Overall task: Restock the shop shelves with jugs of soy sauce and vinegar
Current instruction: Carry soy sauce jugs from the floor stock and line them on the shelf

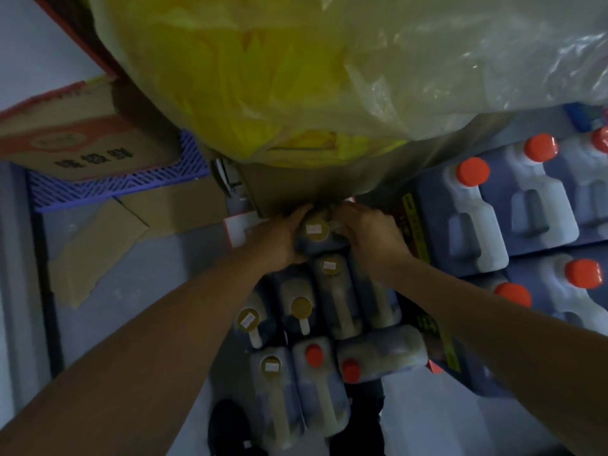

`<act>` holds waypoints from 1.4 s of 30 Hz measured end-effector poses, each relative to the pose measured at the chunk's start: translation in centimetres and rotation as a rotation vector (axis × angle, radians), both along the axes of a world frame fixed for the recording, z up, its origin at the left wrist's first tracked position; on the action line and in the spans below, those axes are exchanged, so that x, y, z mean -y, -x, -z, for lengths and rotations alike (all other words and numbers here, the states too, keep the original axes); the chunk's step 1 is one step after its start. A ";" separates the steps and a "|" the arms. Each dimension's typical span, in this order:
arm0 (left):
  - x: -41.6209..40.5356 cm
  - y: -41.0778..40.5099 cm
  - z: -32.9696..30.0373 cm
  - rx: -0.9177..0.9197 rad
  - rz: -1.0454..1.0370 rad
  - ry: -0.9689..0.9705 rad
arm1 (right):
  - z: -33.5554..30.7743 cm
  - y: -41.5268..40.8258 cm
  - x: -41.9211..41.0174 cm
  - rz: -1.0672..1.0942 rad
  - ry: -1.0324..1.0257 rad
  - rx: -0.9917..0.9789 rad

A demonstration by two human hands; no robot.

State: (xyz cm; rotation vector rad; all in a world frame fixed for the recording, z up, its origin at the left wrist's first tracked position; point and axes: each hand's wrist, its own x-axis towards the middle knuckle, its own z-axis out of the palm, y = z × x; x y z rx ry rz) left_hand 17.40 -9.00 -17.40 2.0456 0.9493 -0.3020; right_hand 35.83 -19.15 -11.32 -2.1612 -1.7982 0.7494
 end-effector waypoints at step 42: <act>18.4 36.8 -102.4 1.185 -0.711 -0.784 | -97.0 35.0 2.0 -0.902 -0.933 -0.690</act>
